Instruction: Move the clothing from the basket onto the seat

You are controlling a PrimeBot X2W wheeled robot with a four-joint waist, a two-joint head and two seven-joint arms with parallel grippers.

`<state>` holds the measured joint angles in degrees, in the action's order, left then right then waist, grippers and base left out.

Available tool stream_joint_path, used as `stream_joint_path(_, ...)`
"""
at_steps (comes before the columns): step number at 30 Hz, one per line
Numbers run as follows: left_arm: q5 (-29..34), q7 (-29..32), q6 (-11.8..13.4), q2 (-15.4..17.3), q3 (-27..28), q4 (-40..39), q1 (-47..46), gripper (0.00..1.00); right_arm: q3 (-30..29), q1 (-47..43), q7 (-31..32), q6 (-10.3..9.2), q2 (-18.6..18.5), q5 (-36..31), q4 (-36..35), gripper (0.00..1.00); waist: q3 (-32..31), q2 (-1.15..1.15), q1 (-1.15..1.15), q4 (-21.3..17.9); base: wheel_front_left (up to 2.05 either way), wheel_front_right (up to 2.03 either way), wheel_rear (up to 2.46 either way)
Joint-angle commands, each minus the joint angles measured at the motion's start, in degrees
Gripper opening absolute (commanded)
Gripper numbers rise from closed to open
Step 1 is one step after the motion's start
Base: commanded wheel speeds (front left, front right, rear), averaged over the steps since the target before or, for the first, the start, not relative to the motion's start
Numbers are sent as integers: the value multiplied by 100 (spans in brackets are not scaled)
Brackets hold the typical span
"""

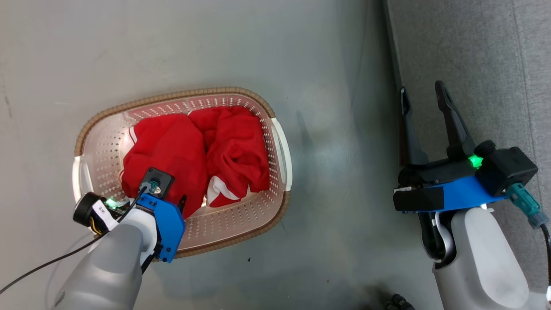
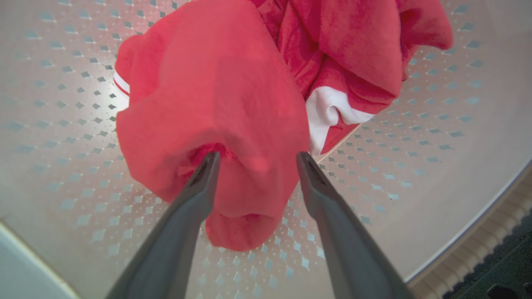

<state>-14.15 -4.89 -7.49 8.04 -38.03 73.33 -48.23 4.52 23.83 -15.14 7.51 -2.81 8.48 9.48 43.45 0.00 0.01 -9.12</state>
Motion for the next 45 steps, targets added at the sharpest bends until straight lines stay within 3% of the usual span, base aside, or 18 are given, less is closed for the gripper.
stream_joint_path(1, -56, 89, 5, 43, 2, 26, -69, 100, -14, 152, -2, -4, -13, -37, -36, 100, 151, 0, -1, -1, 0, 0, 0)
stream_joint_path(20, 29, 496, 153, 134, -237, 57, -702, 100, -42, 407, -2, -4, -13, -40, -262, 100, 931, 0, -1, -75, 0, 0, 0)
stream_joint_path(22, 53, 548, 181, 127, -277, 58, -728, 5, -52, 400, -2, -4, -13, -36, -261, 100, 945, 0, -1, -77, 0, 0, 0)
stream_joint_path(23, 62, 546, 176, 124, -298, 59, -738, 0, -53, 403, -2, -4, -13, -32, -257, 100, 945, 0, -1, -78, 0, 0, 0)
stream_joint_path(34, -61, 508, 196, 0, -367, 59, -595, 0, -94, 284, -2, -4, -13, -1, -178, 100, 653, 0, -1, -32, 0, 0, 0)
stream_joint_path(45, -306, -10, 36, -249, -434, 21, -248, 0, -142, 70, -2, -4, -13, -71, 3, 100, -67, 0, -1, 168, 0, 0, 0)
